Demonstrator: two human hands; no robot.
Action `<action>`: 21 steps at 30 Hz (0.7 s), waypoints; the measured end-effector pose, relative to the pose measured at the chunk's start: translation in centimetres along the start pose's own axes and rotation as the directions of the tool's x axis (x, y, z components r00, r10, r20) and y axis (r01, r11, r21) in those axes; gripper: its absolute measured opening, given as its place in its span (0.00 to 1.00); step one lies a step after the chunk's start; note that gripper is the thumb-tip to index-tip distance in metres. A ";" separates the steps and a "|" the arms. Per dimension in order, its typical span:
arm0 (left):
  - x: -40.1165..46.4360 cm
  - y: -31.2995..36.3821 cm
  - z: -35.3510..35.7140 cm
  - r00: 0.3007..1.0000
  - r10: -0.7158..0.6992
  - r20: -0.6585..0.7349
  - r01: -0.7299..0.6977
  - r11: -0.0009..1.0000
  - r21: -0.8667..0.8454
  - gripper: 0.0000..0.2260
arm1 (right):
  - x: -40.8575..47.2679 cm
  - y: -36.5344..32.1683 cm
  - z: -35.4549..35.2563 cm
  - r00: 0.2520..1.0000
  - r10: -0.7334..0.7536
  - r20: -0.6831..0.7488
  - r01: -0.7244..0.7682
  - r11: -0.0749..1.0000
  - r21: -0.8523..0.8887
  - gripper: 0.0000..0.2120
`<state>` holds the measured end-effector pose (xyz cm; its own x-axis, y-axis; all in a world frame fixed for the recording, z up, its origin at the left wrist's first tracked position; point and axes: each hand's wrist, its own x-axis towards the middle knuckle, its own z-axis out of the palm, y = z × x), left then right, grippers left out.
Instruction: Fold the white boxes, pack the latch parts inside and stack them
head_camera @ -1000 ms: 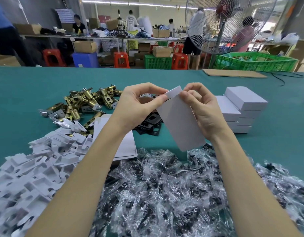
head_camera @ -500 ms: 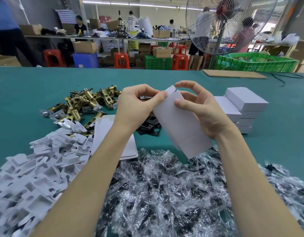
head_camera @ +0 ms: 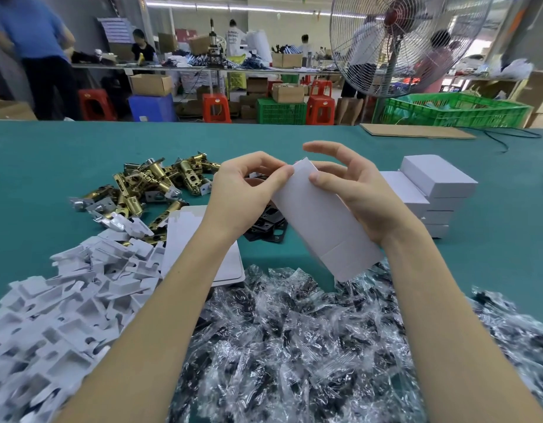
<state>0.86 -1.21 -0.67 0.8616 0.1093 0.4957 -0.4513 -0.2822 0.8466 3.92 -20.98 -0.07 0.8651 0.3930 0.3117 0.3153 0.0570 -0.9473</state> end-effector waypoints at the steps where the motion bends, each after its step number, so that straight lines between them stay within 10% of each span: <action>1: -0.1 0.0 0.1 1.000 0.014 0.009 -0.014 1.000 0.006 0.05 | 0.0 0.0 0.0 1.000 0.001 0.005 -0.001 1.000 -0.003 0.17; 11: -0.6 -0.2 0.9 0.968 -0.037 0.248 0.073 0.988 -0.135 0.14 | 0.0 0.1 -0.3 0.991 0.073 -0.108 -0.054 0.984 0.168 0.10; 21: -0.3 -1.9 0.7 0.974 -0.138 0.179 0.174 0.964 -0.202 0.11 | 0.3 0.0 -0.6 0.976 0.217 0.019 -0.211 0.923 0.320 0.14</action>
<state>1.59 -1.34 -2.57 0.9433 -0.0252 0.3311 -0.3320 -0.0600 0.9414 4.41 -21.39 0.11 0.9053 0.4135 0.0975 -0.0165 0.2635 -0.9645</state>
